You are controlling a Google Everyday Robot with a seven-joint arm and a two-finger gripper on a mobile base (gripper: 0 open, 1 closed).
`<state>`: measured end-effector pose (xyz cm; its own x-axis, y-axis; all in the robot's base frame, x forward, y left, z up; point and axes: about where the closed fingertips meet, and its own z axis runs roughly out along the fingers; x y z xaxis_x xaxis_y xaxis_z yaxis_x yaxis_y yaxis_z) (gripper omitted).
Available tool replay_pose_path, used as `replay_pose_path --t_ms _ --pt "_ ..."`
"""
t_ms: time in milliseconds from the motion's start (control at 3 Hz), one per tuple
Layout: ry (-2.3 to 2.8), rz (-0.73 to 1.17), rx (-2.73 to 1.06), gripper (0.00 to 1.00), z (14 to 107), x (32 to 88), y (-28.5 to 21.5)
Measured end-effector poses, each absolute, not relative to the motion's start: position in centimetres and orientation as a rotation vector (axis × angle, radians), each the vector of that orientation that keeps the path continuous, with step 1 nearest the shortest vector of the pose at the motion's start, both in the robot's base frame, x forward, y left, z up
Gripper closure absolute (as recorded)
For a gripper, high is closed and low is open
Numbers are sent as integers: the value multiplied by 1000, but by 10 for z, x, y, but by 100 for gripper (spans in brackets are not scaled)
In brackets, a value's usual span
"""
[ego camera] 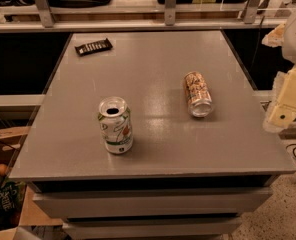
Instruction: Place orange can upright
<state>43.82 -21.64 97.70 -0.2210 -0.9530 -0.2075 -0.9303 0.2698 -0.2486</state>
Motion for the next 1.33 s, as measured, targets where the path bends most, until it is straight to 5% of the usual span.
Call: replay_pose_path --t_ms 1333 --pt "2519 -51 -1357 0 956 507 -191"
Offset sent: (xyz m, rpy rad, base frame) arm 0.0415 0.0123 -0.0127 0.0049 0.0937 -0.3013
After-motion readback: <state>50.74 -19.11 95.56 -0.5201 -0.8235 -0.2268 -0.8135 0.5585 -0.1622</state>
